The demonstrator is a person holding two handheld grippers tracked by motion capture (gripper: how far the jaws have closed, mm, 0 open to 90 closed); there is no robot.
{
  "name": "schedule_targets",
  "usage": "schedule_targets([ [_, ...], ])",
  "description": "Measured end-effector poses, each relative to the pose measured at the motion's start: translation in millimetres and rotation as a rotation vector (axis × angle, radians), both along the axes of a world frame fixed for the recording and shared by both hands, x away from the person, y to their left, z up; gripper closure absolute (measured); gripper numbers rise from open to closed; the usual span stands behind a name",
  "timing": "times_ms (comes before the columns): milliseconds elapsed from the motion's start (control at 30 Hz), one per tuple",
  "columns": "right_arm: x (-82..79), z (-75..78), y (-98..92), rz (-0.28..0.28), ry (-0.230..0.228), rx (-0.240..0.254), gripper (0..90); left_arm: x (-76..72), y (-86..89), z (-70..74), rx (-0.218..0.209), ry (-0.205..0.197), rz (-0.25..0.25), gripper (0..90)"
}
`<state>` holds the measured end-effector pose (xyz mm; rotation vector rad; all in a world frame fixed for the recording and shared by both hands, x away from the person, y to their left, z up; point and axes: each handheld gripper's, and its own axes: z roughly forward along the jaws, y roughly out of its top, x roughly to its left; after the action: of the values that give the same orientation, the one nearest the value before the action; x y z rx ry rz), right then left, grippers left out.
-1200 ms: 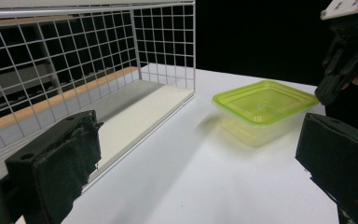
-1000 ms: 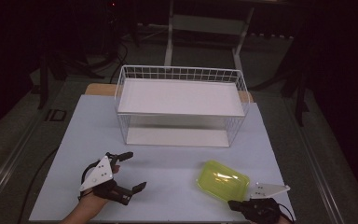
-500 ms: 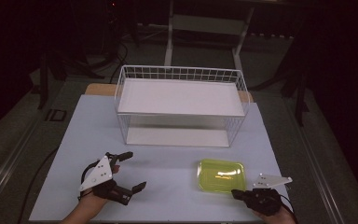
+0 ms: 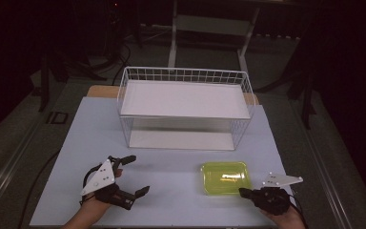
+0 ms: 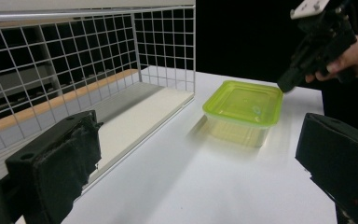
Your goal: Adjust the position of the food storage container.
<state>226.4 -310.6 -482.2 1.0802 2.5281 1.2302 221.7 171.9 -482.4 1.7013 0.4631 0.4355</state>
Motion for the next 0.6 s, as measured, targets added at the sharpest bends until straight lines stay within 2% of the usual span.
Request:
schedule_targets([
  [67, 9.0, 11.5, -15.6, -0.056, -0.049, -0.015, 89.9, 0.3, 0.0, -0.2, 0.000, 0.001, 0.002, 0.3],
  [133, 15.9, 12.2, -23.1, -0.080, -0.063, -0.030, 89.9, 0.5, 0.4, -0.3, -0.001, 0.003, 0.003, 0.3],
  [300, 28.8, 5.8, -33.3, -0.112, -0.042, -0.031, 89.9, 1.3, 1.1, -0.8, -0.002, 0.005, 0.008, 0.3],
  [333, 34.3, 0.7, -36.2, -0.128, -0.034, -0.045, 89.9, 1.4, 1.3, -1.0, -0.004, 0.007, 0.010, 0.3],
  [500, 40.3, -5.8, -39.4, -0.149, -0.036, -0.050, 89.9, 2.0, 1.6, -1.4, -0.002, 0.007, 0.009, 0.3],
  [600, 43.9, -10.0, -38.2, -0.151, -0.020, -0.048, 89.9, 2.1, 1.7, -1.7, 0.002, 0.007, 0.007, 0.3],
])
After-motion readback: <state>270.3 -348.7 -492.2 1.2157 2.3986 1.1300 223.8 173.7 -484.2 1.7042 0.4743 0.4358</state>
